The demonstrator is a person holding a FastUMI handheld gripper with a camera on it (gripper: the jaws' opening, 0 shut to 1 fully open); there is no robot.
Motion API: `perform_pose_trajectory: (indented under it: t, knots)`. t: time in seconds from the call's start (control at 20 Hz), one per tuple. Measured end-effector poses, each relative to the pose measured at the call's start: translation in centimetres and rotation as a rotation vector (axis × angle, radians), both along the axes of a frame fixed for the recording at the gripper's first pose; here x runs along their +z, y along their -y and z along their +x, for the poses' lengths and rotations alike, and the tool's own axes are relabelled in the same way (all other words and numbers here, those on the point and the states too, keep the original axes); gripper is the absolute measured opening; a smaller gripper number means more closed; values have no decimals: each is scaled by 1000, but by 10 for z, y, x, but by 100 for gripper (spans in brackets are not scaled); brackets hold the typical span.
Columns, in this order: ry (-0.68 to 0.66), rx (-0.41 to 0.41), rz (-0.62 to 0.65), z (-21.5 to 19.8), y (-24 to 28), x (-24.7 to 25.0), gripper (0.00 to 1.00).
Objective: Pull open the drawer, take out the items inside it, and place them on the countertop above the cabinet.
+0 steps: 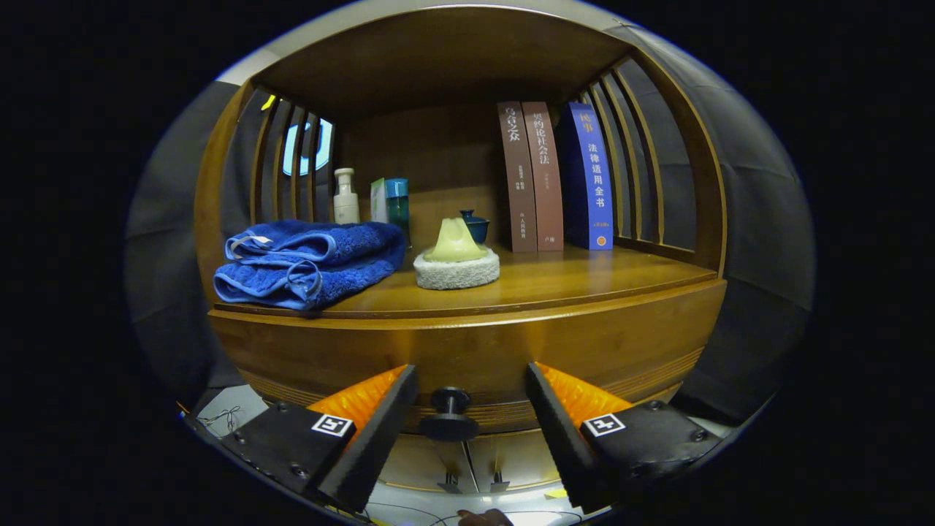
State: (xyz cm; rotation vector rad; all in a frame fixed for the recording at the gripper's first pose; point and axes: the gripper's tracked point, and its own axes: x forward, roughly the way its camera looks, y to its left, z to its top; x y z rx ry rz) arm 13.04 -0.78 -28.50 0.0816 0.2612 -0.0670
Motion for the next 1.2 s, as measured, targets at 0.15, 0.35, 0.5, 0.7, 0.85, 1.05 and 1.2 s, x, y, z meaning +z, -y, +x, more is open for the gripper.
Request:
perform_pose_trajectory:
  t: [0.15, 0.35, 0.5, 0.7, 0.85, 1.05, 1.2]
  knots:
    - [18, -17, 5, -8, 7, 9, 99]
    - [47, -16, -8, -25, 11, 29, 99]
    - [92, -5, 0, -41, 9, 59, 99]
    - [171, 38, -18, -66, -4, 107, 99]
    - [218, 60, -22, -88, -11, 143, 99]
    - [262, 75, -25, -116, -17, 185, 99]
    - [267, 101, -15, -136, -21, 208, 99]
